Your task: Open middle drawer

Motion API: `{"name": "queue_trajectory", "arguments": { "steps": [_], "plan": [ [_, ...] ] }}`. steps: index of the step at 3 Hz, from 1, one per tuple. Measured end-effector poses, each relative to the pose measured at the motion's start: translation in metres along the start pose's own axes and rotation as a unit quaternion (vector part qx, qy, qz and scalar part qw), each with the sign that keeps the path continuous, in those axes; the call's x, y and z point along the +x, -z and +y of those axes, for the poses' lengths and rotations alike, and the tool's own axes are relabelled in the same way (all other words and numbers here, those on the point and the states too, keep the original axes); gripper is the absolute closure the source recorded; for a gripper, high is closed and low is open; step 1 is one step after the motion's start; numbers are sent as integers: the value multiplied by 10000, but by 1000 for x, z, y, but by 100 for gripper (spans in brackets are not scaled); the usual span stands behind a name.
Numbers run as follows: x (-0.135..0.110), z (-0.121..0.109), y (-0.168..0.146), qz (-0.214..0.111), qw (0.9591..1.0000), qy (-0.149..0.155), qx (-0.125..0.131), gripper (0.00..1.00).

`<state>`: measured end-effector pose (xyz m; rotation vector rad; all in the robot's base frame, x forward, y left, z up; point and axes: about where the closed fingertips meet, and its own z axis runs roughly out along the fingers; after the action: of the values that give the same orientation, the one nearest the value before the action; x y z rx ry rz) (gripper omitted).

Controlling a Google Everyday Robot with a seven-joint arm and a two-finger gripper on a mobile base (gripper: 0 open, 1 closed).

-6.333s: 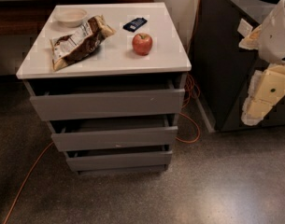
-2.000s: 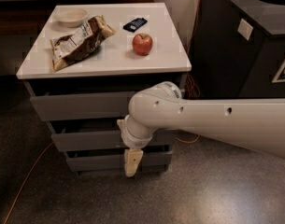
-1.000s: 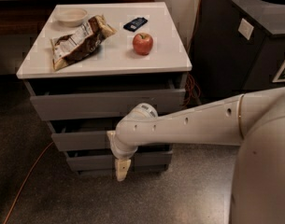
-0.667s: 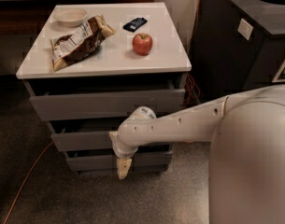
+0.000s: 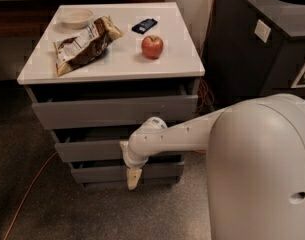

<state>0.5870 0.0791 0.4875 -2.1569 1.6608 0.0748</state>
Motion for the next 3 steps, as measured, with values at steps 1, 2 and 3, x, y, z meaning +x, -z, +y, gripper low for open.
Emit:
{"name": "queue_trajectory", "arguments": {
  "steps": [1, 2, 3],
  "plan": [
    [6, -13, -20, -34, 9999, -79, 79, 0],
    [11, -30, -36, -95, 9995, -81, 304, 0],
    [17, -60, -55, -163, 9978, -58, 639, 0]
  ]
}}
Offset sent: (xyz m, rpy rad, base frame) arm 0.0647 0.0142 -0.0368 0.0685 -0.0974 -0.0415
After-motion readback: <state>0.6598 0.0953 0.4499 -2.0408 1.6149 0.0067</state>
